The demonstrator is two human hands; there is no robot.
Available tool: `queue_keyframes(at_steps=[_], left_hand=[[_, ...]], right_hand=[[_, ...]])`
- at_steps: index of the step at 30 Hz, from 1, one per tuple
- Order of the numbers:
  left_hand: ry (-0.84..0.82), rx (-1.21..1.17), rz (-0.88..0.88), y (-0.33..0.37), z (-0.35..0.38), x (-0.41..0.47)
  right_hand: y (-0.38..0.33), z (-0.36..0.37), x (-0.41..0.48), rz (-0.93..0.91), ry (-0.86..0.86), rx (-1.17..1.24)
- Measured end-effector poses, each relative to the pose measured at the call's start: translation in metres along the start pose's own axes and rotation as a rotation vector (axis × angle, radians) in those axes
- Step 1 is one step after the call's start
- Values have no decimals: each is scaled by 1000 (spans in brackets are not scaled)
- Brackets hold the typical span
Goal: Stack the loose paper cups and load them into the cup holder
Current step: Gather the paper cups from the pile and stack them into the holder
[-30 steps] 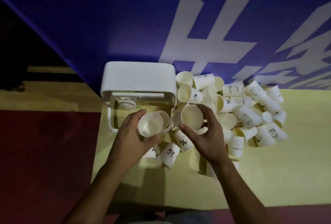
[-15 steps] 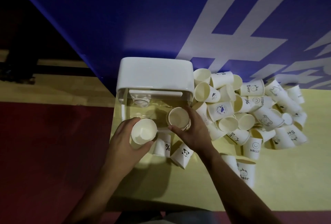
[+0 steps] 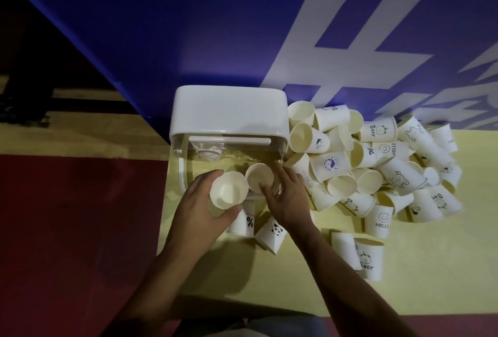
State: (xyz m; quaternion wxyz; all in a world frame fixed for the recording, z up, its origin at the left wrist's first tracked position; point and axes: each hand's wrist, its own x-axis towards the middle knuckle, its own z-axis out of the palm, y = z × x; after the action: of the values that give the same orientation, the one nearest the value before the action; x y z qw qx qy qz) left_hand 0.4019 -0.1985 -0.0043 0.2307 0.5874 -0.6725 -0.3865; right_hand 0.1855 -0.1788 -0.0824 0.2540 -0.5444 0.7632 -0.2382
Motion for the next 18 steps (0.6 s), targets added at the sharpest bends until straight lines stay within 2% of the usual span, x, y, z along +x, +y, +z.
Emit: queue_keyframes(at_steps=[3,6,9,18], left_hand=[[-36,-43,27,11,13,11],[-75,-66,57,21,31,24],[-91,-26,40,24,49,36],[-181,139,-22,10,76,57]], right_hand=[[-17,-22,-15,98,64,406],[-26,-39,-25,75,-7,543],[-21,-43,-26,37,-25,524],[2,-28,-8,-14,-74,253]])
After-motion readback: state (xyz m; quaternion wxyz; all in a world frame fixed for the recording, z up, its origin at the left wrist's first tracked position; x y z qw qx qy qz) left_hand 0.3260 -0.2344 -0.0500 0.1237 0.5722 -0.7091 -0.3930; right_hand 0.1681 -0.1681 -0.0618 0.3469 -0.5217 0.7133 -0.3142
